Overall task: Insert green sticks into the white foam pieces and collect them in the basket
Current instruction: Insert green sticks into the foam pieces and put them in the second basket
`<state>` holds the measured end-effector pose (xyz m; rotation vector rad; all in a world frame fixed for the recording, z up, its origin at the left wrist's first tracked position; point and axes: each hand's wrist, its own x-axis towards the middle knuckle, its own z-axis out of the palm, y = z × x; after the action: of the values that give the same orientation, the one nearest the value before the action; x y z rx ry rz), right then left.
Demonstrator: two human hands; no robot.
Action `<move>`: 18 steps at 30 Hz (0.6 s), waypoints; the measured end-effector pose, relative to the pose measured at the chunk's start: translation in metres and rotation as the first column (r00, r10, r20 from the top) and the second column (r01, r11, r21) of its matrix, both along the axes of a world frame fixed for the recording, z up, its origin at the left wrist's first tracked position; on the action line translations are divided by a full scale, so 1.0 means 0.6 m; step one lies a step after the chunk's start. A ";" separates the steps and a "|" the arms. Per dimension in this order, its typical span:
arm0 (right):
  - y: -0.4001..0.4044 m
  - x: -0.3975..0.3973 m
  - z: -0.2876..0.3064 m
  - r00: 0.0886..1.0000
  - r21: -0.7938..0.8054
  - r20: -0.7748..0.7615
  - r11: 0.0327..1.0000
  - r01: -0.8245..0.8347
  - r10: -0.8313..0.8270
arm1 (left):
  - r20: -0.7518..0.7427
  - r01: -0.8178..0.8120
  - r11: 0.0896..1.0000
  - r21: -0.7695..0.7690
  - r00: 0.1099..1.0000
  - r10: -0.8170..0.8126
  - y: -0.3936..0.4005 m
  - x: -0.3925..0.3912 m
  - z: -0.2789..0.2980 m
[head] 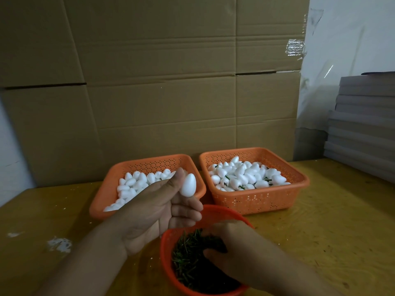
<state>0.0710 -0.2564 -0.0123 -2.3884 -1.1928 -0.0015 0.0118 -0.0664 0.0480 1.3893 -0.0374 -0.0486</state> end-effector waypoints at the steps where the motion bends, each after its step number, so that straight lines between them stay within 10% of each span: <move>1: 0.002 0.000 0.000 1.000 -0.057 0.001 0.998 -0.015 0.015 | 0.001 0.005 1.000 -0.005 1.000 -0.005 0.000 0.000 0.000; 18: 0.024 0.017 -0.019 0.990 -0.186 0.138 0.980 0.064 -0.038 | 0.097 -0.032 0.995 0.092 0.995 0.023 0.005 0.003 -0.006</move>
<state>0.0815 -0.2417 -0.0235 -2.6215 -1.2409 -0.0689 0.0135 -0.0635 0.0442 1.4849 -0.0968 0.0397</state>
